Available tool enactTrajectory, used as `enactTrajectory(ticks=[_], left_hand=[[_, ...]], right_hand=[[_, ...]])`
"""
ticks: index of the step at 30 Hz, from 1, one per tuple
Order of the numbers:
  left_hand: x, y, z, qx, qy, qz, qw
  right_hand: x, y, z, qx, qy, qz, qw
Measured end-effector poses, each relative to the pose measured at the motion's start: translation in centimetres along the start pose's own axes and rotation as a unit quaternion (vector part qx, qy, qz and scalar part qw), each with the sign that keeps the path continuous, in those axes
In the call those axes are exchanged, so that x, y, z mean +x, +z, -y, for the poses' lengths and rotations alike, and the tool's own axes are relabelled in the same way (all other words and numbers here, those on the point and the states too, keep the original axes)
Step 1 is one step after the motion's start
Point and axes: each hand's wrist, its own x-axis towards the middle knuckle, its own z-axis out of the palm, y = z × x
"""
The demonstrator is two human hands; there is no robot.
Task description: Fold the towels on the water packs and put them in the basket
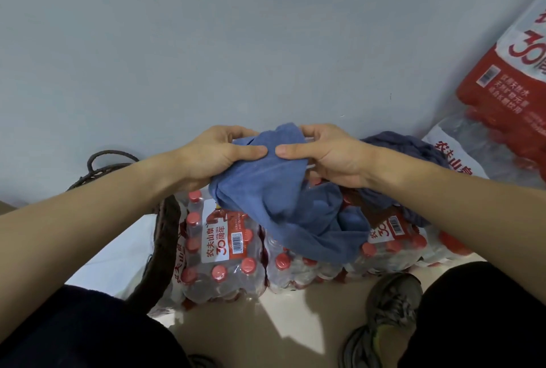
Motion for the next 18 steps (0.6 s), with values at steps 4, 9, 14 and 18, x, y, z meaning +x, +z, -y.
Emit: enactTrajectory(ticks=[4,9,14,18], left_hand=[[0.1,0.6,0.1,0.0,-0.014,-0.046,0.999],[-0.3,0.8,0.1,-0.046,0.019,-0.029,0.998],[-0.3,0.0,-0.9,-0.137,0.023,-0.008,0.99],[-1.0,-0.4,-1.4,-0.191,0.043,0.047,0.98]], right_hand=[[-0.8,-0.4,0.7,-0.088,-0.072,-0.016,0.993],[-1.7,0.1,0.9,-0.151,-0.115,0.043,0.981],[-1.5,-0.4,0.7,-0.151,-0.041,0.012,0.988],[-1.9,-0.4,0.8,-0.21,-0.01,0.086,0.974]])
